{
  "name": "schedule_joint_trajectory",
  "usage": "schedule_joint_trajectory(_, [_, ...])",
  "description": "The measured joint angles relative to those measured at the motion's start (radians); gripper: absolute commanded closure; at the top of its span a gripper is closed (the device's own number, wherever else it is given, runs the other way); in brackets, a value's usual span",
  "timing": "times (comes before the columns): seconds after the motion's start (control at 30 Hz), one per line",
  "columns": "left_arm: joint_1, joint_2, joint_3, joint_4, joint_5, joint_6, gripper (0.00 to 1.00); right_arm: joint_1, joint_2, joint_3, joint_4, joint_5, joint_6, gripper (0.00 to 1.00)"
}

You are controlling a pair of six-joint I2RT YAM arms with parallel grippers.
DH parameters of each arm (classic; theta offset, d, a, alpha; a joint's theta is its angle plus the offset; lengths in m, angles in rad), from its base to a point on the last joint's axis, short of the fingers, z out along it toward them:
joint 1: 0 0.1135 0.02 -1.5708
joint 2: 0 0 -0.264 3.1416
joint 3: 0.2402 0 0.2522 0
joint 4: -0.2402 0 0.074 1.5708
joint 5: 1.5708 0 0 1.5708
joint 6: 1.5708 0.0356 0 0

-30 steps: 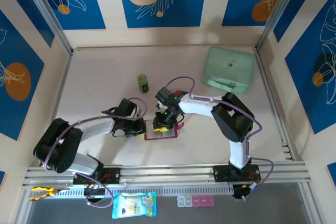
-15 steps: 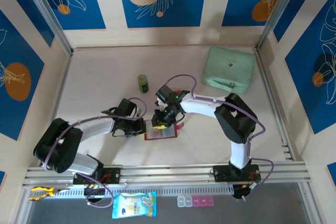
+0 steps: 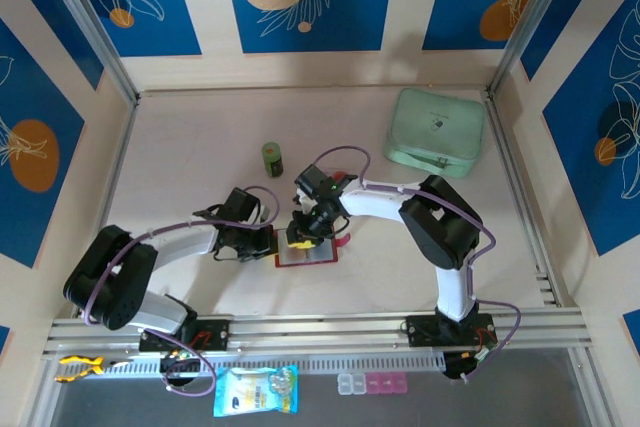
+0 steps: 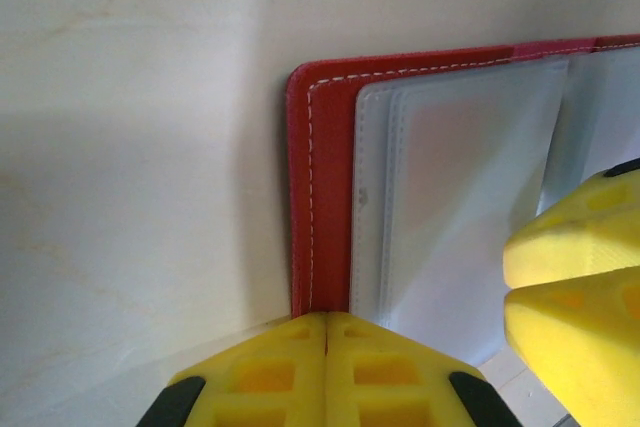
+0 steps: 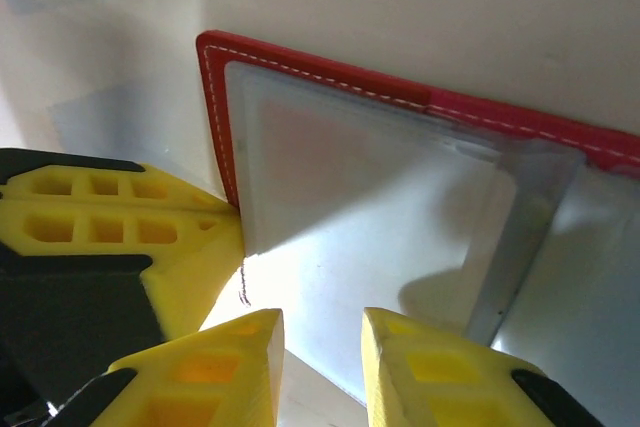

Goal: Take the credit cards out of the card holder

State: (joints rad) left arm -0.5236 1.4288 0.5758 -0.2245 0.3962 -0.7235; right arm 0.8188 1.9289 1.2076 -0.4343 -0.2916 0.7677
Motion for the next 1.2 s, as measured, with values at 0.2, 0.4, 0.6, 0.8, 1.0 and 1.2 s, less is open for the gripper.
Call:
schedule_joint_trajectory(0.2, [0.003, 0.000, 0.000, 0.000, 0.003, 0.000, 1.00, -0.023, -0.002, -0.021, -0.007, 0.011, -0.001, 0.73])
schedule_joint_trajectory(0.4, [0.003, 0.000, 0.000, 0.000, 0.004, 0.000, 1.00, -0.043, -0.027, -0.060, -0.003, 0.011, -0.005, 0.72])
schedule_joint_trajectory(0.6, [0.005, -0.003, 0.000, -0.005, 0.003, 0.001, 1.00, -0.054, -0.034, -0.084, 0.024, -0.008, -0.012, 0.73])
schedule_joint_trajectory(0.8, [0.013, -0.034, 0.017, -0.056, -0.005, 0.000, 0.99, -0.066, -0.035, -0.106, 0.054, -0.036, -0.019, 0.73])
schedule_joint_trajectory(1.0, [0.013, -0.070, 0.043, -0.053, 0.011, -0.019, 0.92, -0.081, -0.039, -0.142, 0.107, -0.080, -0.019, 0.74])
schedule_joint_trajectory(1.2, [0.005, -0.071, 0.060, -0.025, 0.042, -0.063, 0.75, -0.095, -0.043, -0.175, 0.158, -0.115, -0.016, 0.75])
